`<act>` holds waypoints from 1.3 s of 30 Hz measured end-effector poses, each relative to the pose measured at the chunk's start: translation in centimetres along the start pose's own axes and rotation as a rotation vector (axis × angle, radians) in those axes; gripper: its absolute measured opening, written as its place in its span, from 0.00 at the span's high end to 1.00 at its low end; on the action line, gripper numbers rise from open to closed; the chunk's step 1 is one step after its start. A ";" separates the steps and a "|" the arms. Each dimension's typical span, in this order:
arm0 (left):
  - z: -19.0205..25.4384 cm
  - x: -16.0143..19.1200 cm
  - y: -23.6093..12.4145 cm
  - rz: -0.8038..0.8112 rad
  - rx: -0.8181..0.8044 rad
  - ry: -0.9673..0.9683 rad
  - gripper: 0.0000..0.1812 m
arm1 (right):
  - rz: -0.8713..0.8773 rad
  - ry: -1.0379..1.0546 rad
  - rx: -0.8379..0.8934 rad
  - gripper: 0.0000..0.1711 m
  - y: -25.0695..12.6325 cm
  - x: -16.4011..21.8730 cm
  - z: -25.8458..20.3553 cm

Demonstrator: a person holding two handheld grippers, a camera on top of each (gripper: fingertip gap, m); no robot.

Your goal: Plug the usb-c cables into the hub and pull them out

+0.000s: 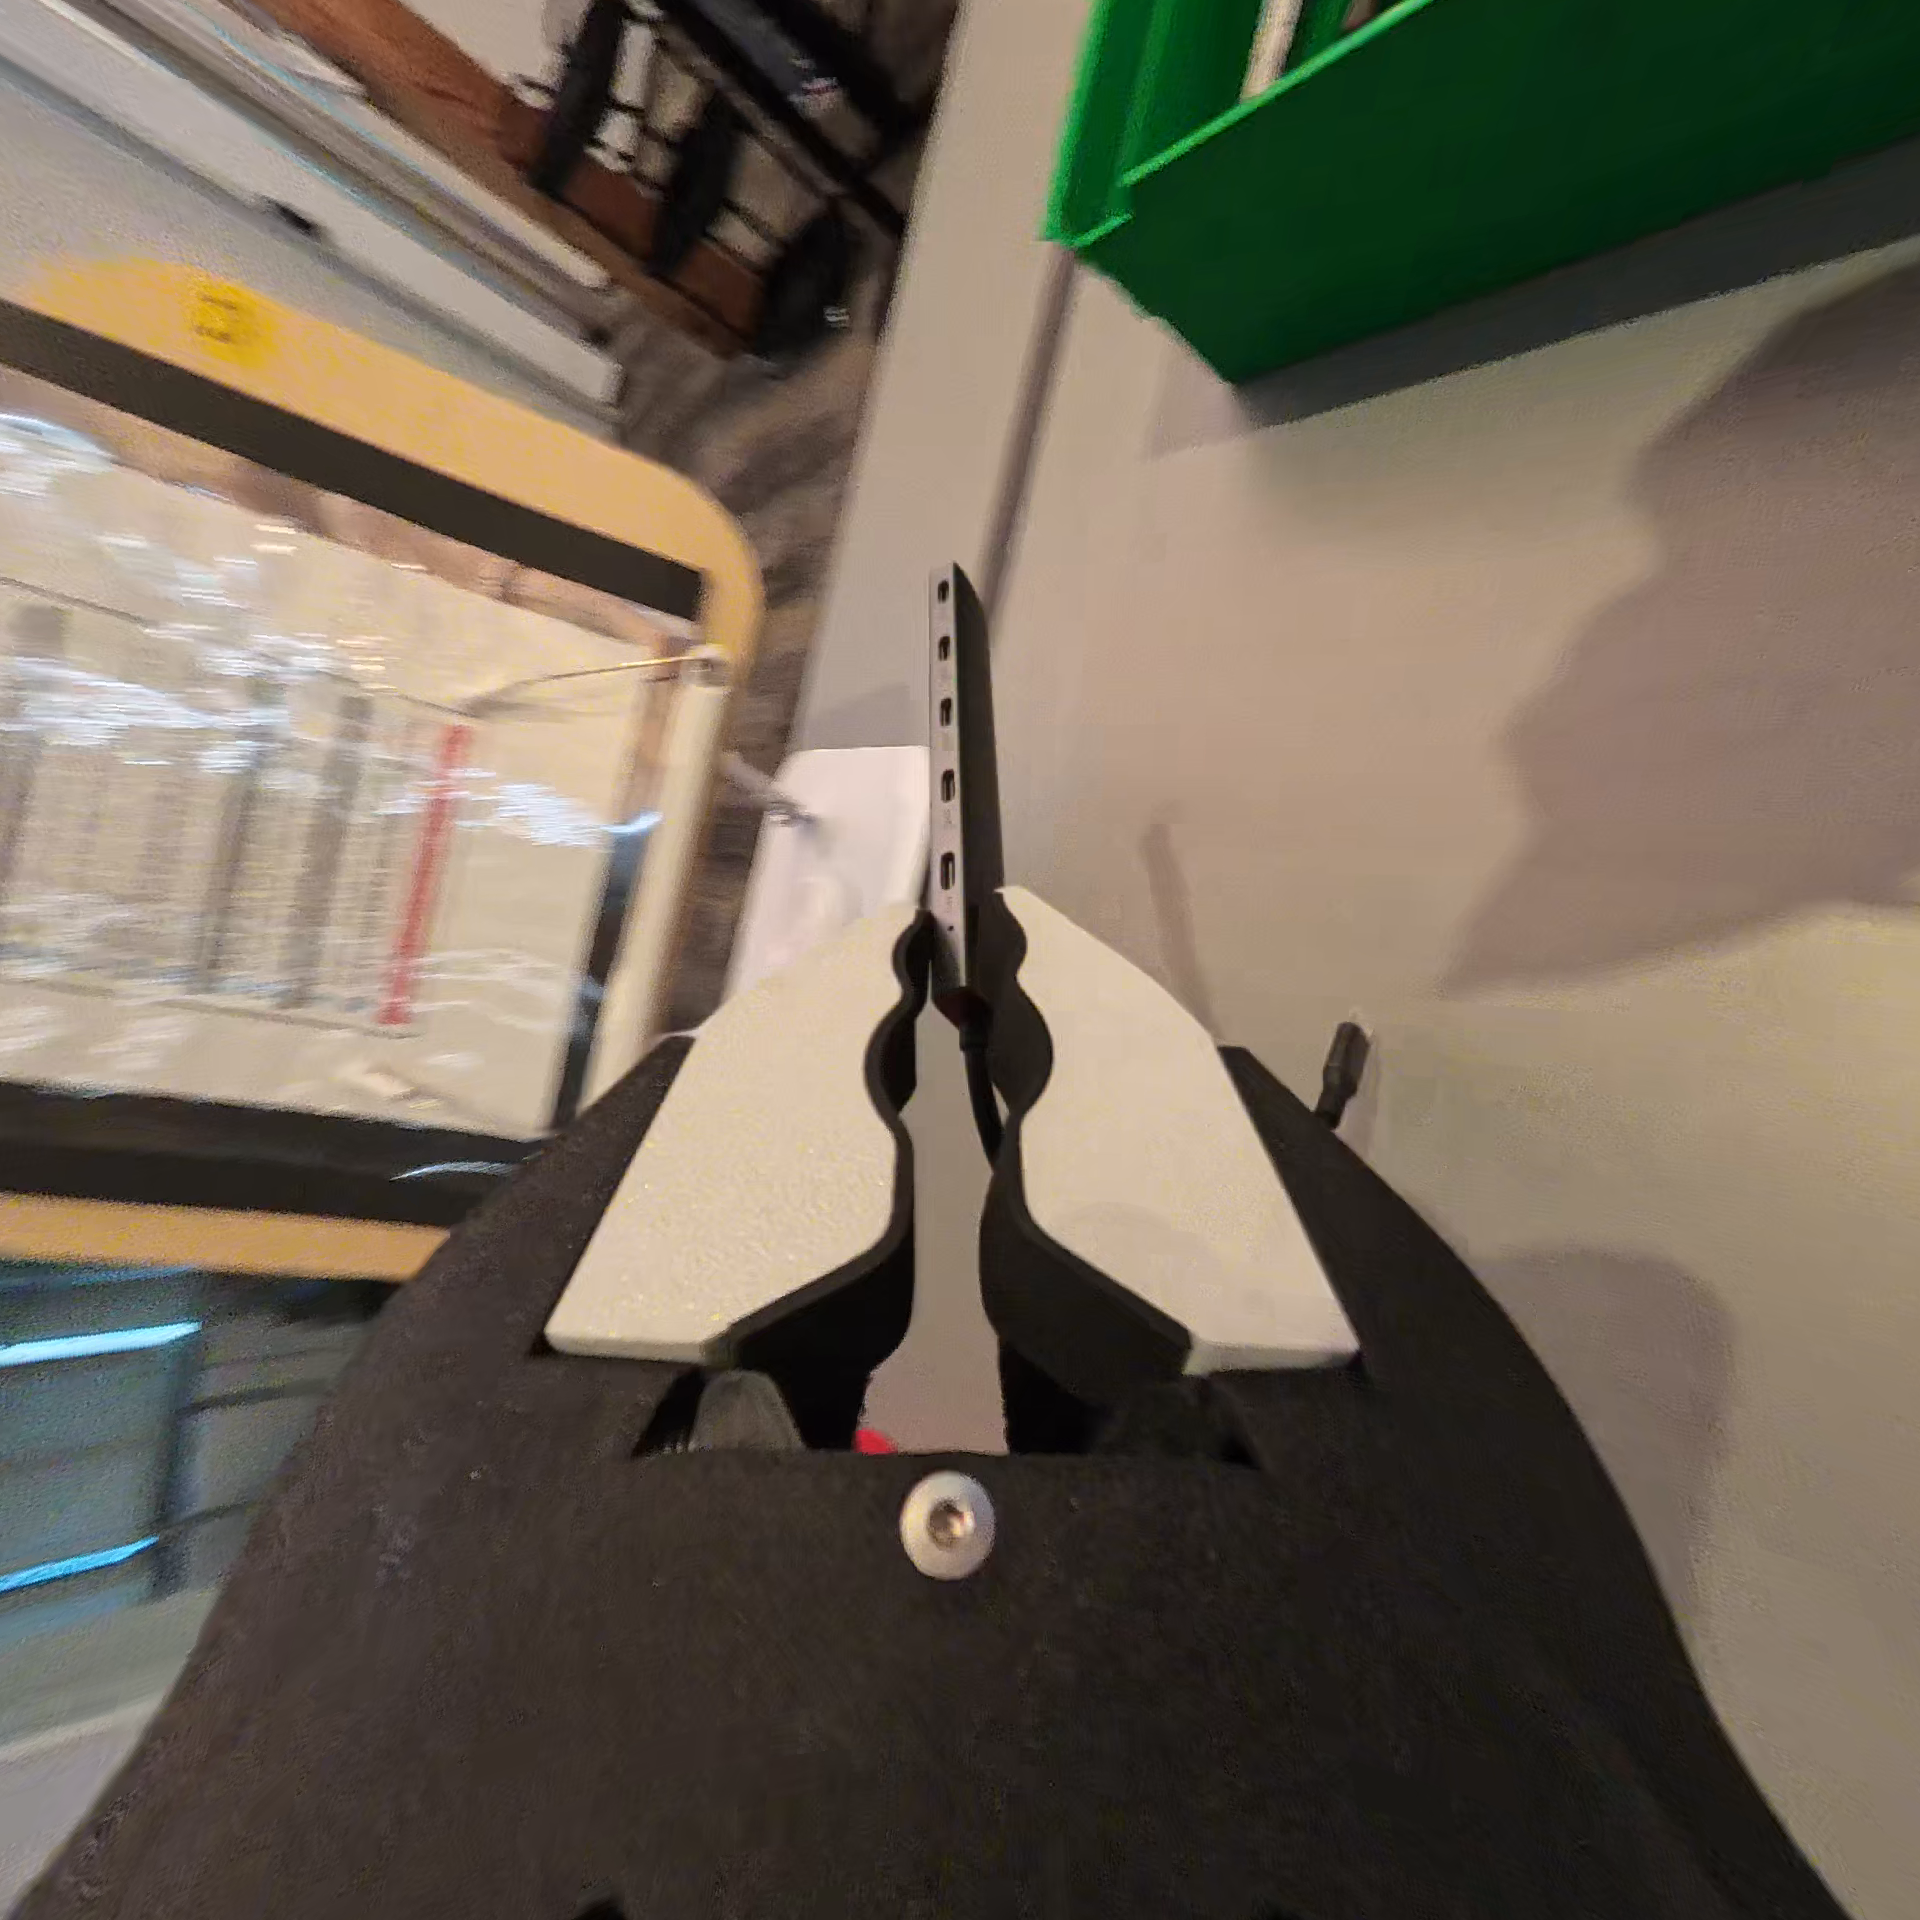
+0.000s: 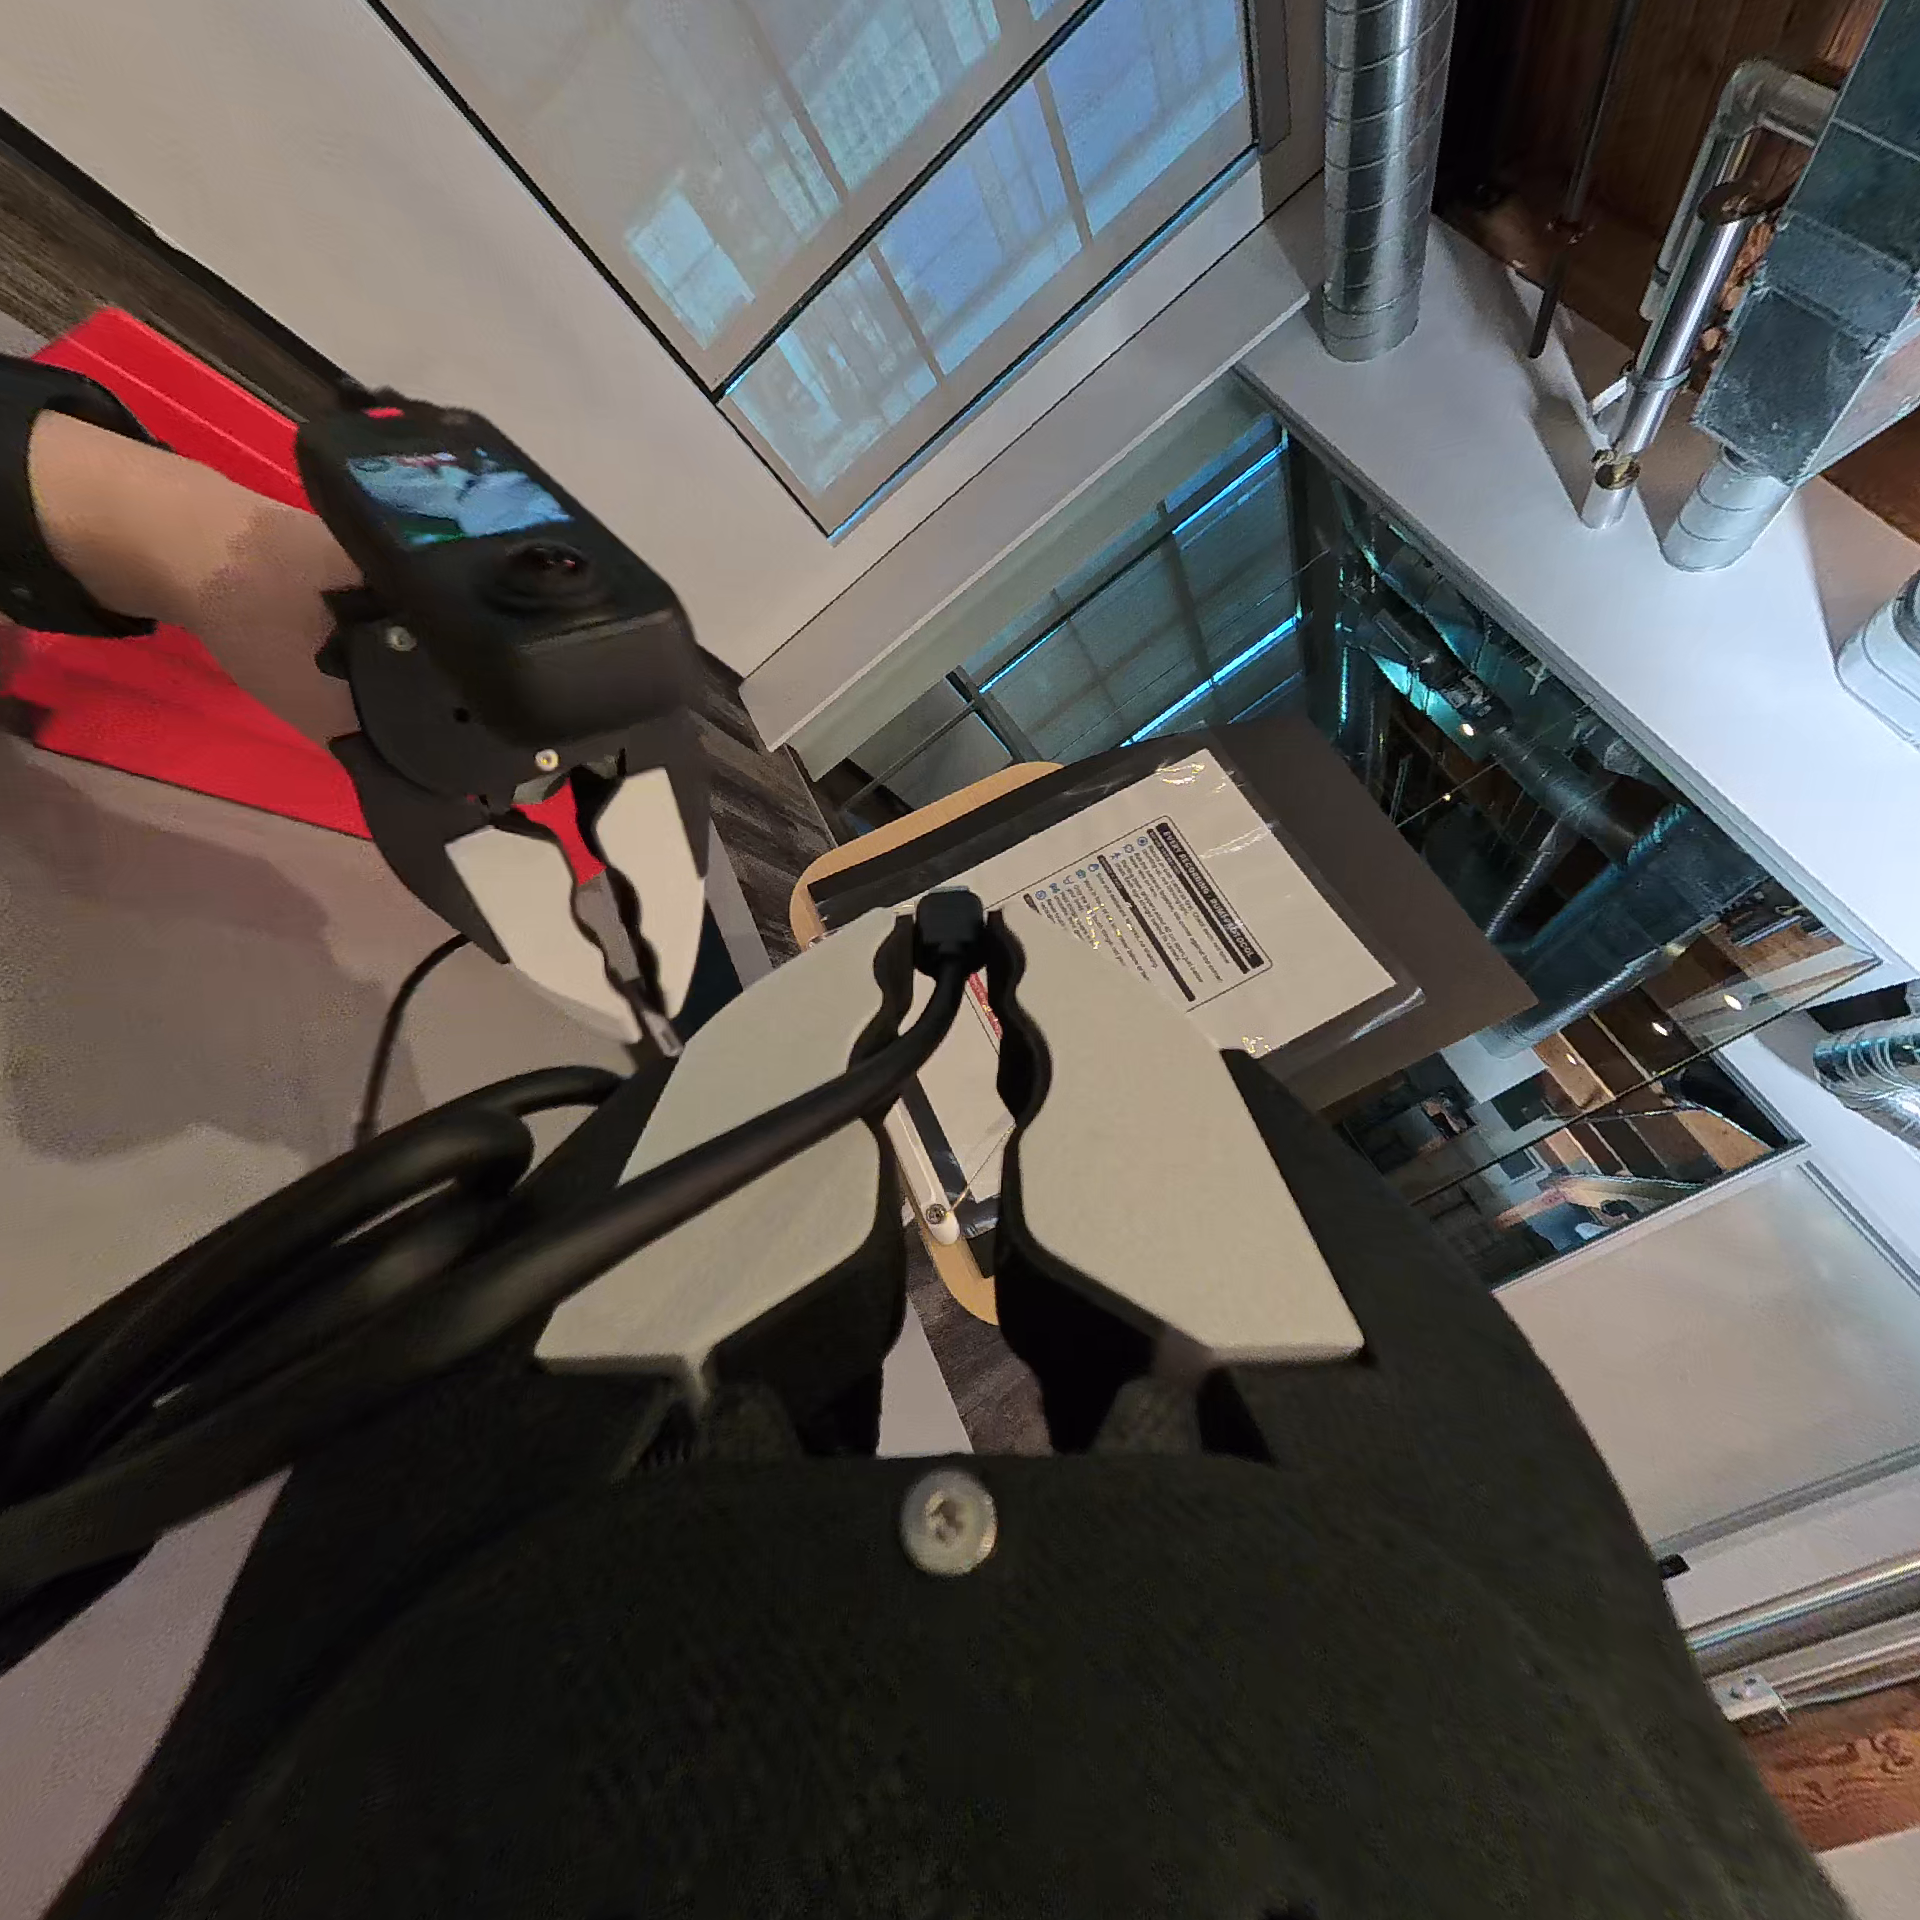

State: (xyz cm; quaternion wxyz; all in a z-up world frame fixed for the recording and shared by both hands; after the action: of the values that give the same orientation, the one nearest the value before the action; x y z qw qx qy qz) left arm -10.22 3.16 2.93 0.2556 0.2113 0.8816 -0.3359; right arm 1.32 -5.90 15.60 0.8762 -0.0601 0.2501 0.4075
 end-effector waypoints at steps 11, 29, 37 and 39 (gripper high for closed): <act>4.4 0.0 4.3 0.007 -0.119 0.339 0.96 | -0.039 -0.003 0.031 0.92 -0.6 0.9 0.7; 11.7 1.0 9.0 -0.192 0.439 -0.320 0.83 | -0.052 0.010 0.094 0.92 -2.8 1.5 2.6; 13.0 3.0 11.3 -0.333 0.533 -0.560 0.80 | -0.028 0.021 0.122 0.92 -3.8 1.3 3.3; 12.8 3.2 11.2 -0.330 0.491 -0.479 0.85 | -0.022 0.021 0.131 0.92 -4.1 1.3 3.5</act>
State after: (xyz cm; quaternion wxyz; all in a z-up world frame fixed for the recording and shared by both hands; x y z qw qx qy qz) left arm -2.64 2.55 -12.65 0.3386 0.0368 0.7121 -0.6139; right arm 6.45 -6.65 17.65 0.8800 -0.0098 0.2849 0.3799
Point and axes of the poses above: each gripper's, where its closed fingertips meet, y out along the fingers, x out of its underside, z = x × y across the jaws, the point moved 4 cm from there along -y, back along the fingers, and after that the axes turned 8 degrees about -y, right-handed, at the moved point
